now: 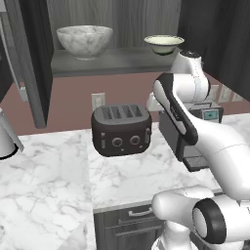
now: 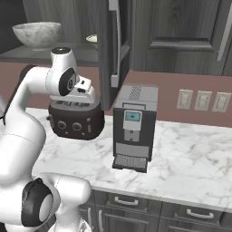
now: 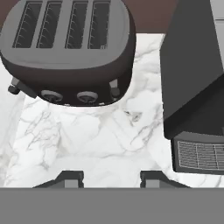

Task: Take the smaller bowl and place it next to the appetizer plate on the dining counter , and place the larger bowl next to the plate with cooked food.

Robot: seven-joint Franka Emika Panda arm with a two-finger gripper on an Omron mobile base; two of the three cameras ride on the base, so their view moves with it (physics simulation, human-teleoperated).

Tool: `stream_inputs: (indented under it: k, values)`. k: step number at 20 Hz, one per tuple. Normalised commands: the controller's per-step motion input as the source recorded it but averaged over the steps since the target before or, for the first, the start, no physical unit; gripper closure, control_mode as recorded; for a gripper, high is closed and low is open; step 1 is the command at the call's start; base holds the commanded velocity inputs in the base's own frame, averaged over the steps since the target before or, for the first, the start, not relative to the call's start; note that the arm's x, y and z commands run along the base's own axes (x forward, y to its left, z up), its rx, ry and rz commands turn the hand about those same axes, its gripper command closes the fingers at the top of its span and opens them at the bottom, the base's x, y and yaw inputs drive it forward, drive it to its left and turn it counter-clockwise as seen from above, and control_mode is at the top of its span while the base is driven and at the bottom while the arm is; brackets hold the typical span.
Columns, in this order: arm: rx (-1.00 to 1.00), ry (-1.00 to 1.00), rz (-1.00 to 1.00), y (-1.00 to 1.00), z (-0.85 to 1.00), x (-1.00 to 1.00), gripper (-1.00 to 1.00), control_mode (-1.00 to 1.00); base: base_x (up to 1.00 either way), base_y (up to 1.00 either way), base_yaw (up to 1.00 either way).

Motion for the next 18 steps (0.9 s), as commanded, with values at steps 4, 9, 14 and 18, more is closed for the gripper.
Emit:
stream_inputs:
  k: [4,9,14,18]
  values:
    - [0.0,-0.07,-0.03,0.12,0.0,-0.03,-1.0,-1.0,0.0,0.0,0.0]
    - [-0.03,-0.31,-0.12,0.55,0.12,-0.06,-1.0,-1.0,0.0,0.0,0.0]
    - [0.17,-0.61,-0.16,0.37,0.58,-0.26,-1.0,-1.0,0.0,0.0,0.0]
    - [0.33,-0.48,-0.18,0.18,0.49,-0.09,-1.0,-1.0,0.0,0.0,0.0]
